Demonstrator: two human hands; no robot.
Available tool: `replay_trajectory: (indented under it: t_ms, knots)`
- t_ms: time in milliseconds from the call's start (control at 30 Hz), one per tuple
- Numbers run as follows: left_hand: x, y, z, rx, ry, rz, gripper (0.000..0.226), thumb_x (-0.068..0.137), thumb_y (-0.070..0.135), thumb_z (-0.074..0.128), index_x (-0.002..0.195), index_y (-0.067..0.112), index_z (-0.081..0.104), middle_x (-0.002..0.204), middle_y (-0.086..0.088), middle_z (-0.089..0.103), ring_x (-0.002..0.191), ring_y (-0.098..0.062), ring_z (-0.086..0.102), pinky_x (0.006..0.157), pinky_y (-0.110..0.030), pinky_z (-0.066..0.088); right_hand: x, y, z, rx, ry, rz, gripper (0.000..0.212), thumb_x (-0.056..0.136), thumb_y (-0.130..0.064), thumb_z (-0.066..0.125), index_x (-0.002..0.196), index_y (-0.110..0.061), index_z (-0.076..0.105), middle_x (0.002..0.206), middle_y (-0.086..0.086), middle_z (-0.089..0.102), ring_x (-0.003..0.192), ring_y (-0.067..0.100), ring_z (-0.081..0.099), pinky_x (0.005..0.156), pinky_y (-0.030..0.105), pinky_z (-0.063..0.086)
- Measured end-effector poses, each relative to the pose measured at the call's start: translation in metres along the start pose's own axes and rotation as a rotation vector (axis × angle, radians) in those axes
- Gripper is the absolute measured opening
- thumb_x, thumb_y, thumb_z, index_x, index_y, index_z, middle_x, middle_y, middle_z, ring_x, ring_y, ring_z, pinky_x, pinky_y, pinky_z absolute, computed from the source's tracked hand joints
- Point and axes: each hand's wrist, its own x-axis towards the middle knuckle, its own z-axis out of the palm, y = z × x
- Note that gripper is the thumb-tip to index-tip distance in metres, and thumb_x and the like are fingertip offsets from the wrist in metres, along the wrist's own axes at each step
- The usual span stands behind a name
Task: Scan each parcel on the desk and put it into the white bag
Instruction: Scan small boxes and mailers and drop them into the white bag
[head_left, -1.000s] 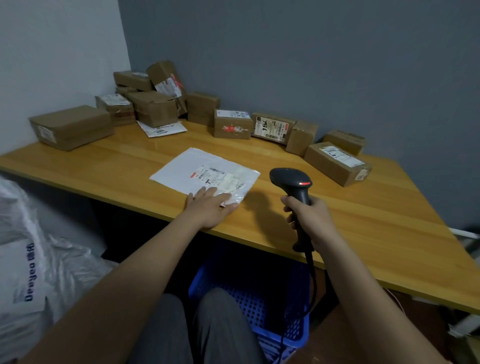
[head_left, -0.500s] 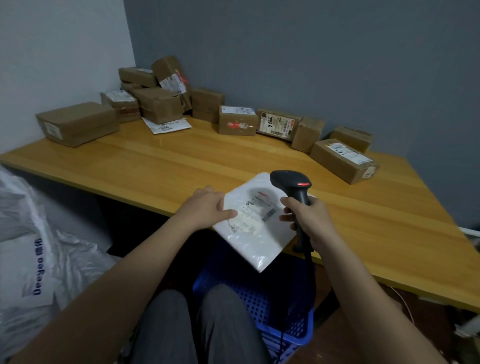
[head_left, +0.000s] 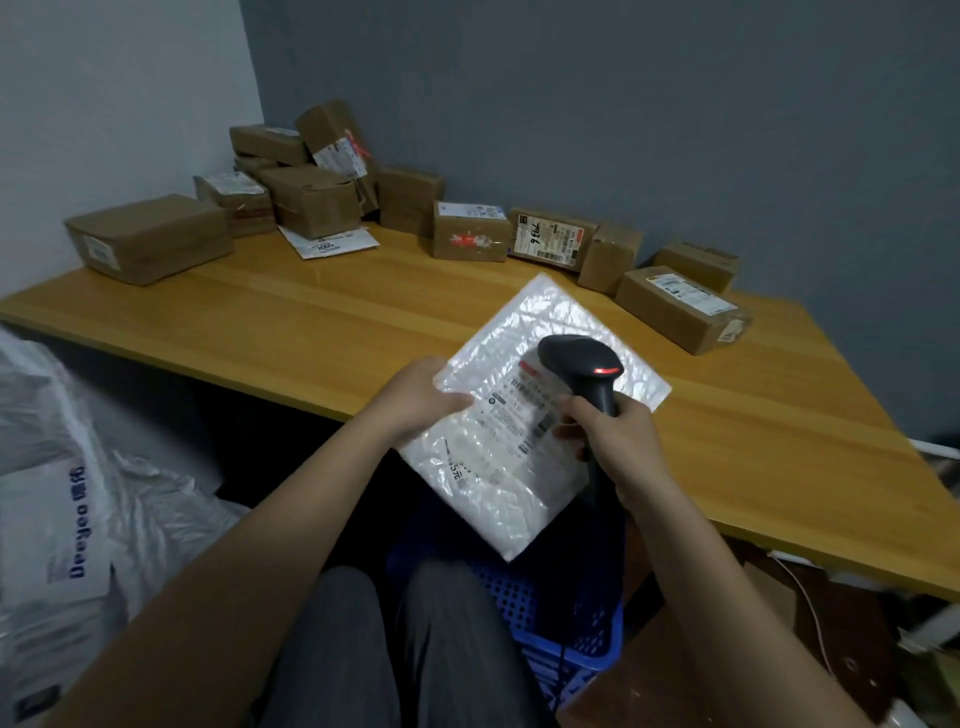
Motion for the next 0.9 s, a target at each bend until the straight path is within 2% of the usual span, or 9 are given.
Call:
replay_trajectory:
  t_ms: [67,133,300,400,467,567,700,800,900]
  knots:
    - [-0.005,-0.001,-0.006,-0.117,0.099,0.053,0.017,0.090,0.020,0.066,0.106,0.021,0.059,0.098,0.004,0.067,0.078,-0.009,0.064,0.061,-0.023,0.047,-0.004,-0.002,0.000,0.032,0.038,-0.045,0.008,0.089,-0.016,0.067,0.091,-0.008,0.065,0.074,0.010,0.070,0.062,0.013,0.067,0.045,0.019,0.043]
    - [-0.008,-0.003,-0.009,-0.255,0.178,0.065,0.009,0.091,0.018,0.065,0.098,0.023,0.061,0.091,0.009,0.067,0.084,-0.014,0.066,0.069,-0.026,0.052,-0.007,-0.004,0.002,0.043,0.070,-0.087,0.006,0.088,-0.014,0.067,0.087,-0.009,0.064,0.071,0.006,0.067,0.063,0.014,0.067,0.046,0.020,0.044]
    - [-0.013,-0.005,-0.012,-0.436,0.315,0.080,0.010,0.092,0.018,0.065,0.095,0.026,0.061,0.100,0.006,0.068,0.101,-0.020,0.065,0.091,-0.040,0.052,-0.012,-0.011,0.006,-0.001,0.081,-0.127,0.009,0.087,-0.015,0.066,0.082,-0.008,0.063,0.068,0.009,0.066,0.046,0.004,0.058,0.050,0.026,0.041]
    - [-0.014,-0.001,-0.016,-0.510,0.398,0.074,0.011,0.092,0.018,0.064,0.098,0.026,0.060,0.104,0.004,0.068,0.100,-0.020,0.065,0.092,-0.044,0.053,-0.016,-0.011,0.006,0.015,0.043,-0.120,0.014,0.086,-0.019,0.069,0.087,-0.006,0.065,0.065,0.006,0.065,0.057,0.017,0.062,0.053,0.031,0.043]
    - [-0.013,0.000,-0.019,-0.480,0.415,0.080,0.012,0.092,0.020,0.064,0.102,0.023,0.060,0.109,0.002,0.067,0.102,-0.019,0.064,0.093,-0.043,0.052,-0.018,-0.011,0.004,-0.030,0.025,-0.155,0.016,0.085,-0.020,0.071,0.084,-0.006,0.064,0.062,0.008,0.063,0.062,0.025,0.061,0.057,0.036,0.043]
    - [-0.005,0.001,-0.031,-0.318,0.416,0.090,0.022,0.092,0.025,0.064,0.113,0.017,0.059,0.117,-0.001,0.065,0.105,-0.020,0.062,0.094,-0.041,0.050,-0.021,-0.017,-0.005,-0.244,-0.019,-0.252,0.020,0.085,-0.022,0.070,0.085,-0.003,0.064,0.066,0.019,0.064,0.056,0.019,0.053,0.055,0.030,0.040]
    - [0.007,0.009,-0.054,-0.063,0.377,0.062,0.054,0.090,0.040,0.064,0.136,0.016,0.050,0.137,-0.003,0.055,0.122,-0.025,0.053,0.103,-0.046,0.044,-0.018,-0.024,-0.021,-0.491,-0.094,-0.362,0.013,0.084,-0.023,0.070,0.085,-0.011,0.066,0.065,0.011,0.062,0.060,0.021,0.057,0.057,0.030,0.041]
    - [0.011,0.021,-0.063,0.012,0.335,0.111,0.042,0.091,0.035,0.064,0.128,0.018,0.056,0.124,-0.001,0.061,0.108,-0.023,0.060,0.088,-0.037,0.049,-0.015,-0.030,-0.031,-0.624,-0.168,-0.413,0.007,0.082,-0.025,0.072,0.082,-0.024,0.065,0.064,-0.006,0.061,0.060,0.009,0.055,0.060,0.032,0.042]
    - [0.012,0.031,-0.066,0.023,0.300,0.136,0.031,0.091,0.029,0.064,0.120,0.020,0.059,0.110,0.004,0.064,0.094,-0.019,0.063,0.076,-0.032,0.048,-0.014,-0.041,-0.036,-0.726,-0.236,-0.439,0.011,0.082,-0.028,0.074,0.083,-0.021,0.065,0.069,-0.002,0.063,0.064,0.011,0.056,0.060,0.031,0.041]
